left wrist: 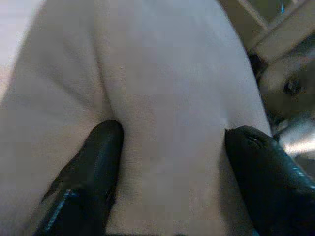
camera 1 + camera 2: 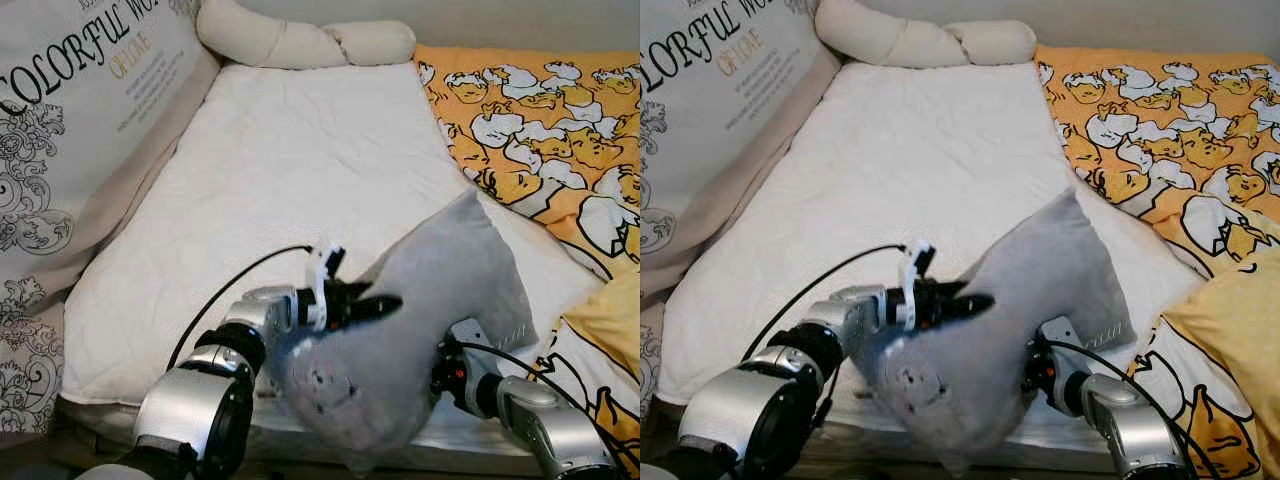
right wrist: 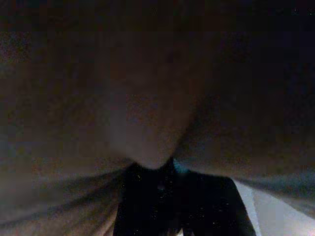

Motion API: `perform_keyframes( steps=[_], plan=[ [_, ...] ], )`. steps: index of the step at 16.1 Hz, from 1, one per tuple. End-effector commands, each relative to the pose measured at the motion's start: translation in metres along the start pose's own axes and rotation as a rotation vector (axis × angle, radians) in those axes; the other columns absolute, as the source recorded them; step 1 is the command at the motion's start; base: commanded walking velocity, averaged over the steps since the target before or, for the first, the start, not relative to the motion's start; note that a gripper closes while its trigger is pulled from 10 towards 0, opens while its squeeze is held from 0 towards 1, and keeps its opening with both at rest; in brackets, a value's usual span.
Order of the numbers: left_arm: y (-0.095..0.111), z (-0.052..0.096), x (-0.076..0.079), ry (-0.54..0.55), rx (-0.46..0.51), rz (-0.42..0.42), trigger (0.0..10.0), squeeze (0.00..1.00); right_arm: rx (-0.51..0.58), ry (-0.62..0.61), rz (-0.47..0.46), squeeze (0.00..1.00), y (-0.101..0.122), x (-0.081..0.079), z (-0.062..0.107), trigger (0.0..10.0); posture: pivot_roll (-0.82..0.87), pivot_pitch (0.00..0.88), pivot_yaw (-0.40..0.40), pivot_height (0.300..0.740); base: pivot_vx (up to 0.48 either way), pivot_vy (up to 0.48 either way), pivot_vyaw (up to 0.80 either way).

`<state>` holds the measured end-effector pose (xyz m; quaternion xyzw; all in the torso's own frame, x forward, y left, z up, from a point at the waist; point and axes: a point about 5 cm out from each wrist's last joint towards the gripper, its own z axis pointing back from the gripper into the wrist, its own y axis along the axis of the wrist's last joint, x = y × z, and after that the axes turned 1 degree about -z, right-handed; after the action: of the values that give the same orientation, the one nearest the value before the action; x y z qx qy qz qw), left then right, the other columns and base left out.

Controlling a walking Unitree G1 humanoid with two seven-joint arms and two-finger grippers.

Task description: Clean up the room

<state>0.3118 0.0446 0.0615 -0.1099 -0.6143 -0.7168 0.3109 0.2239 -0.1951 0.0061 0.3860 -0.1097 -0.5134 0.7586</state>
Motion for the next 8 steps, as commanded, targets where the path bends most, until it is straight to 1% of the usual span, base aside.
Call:
perform_keyframes(
  steps=[1, 2, 3, 4, 5, 6, 7, 8],
  plan=[
    [-0.020, -0.003, 0.003, -0.018, -0.124, -0.027, 10.0, 1.00, 0.021, 0.061, 0.021, 0.00, 0.009, -0.009, -0.006, 0.0, -0.05, 0.000, 0.057, 0.740, 0.000, 0.000, 0.00],
    [-0.021, -0.003, 0.003, -0.016, -0.163, -0.083, 10.0, 1.00, 0.025, 0.061, 0.028, 0.00, 0.012, -0.009, -0.007, 0.0, -0.04, 0.000, 0.055, 0.740, 0.000, 0.000, 0.00],
    [-0.021, -0.003, 0.003, -0.017, -0.175, -0.104, 10.0, 1.00, 0.030, 0.062, 0.032, 0.00, 0.014, -0.009, -0.008, 0.0, -0.04, 0.000, 0.054, 0.740, 0.000, 0.000, 0.00],
    [-0.020, -0.004, 0.004, -0.028, -0.177, -0.106, 10.0, 1.00, 0.034, 0.064, 0.038, 0.00, 0.016, -0.009, -0.009, 0.0, -0.04, 0.000, 0.054, 0.740, 0.000, 0.000, 0.00],
    [-0.019, -0.005, 0.005, -0.030, -0.174, -0.105, 4.4, 0.99, 0.040, 0.067, 0.043, 0.00, 0.019, -0.010, -0.010, 0.0, -0.04, 0.000, 0.054, 0.740, 0.000, 0.000, 0.00],
    [-0.018, -0.005, 0.005, -0.033, -0.175, -0.105, 0.0, 0.64, 0.046, 0.067, 0.046, 0.00, 0.020, -0.011, -0.011, 0.0, -0.04, 0.000, 0.055, 0.740, 0.000, 0.000, 0.00],
    [-0.018, -0.005, 0.005, -0.040, -0.177, -0.124, 0.0, 0.00, 0.071, 0.071, 0.055, 0.00, 0.027, -0.013, -0.013, 0.0, -0.04, 0.000, 0.054, 0.740, 0.000, 0.000, 0.00],
    [-0.017, -0.005, 0.004, -0.010, -0.184, -0.137, 0.0, 0.00, 0.089, 0.069, 0.064, 0.00, 0.032, -0.014, -0.014, 0.0, -0.03, 0.000, 0.053, 0.740, 0.000, 0.000, 0.00]
  ],
)
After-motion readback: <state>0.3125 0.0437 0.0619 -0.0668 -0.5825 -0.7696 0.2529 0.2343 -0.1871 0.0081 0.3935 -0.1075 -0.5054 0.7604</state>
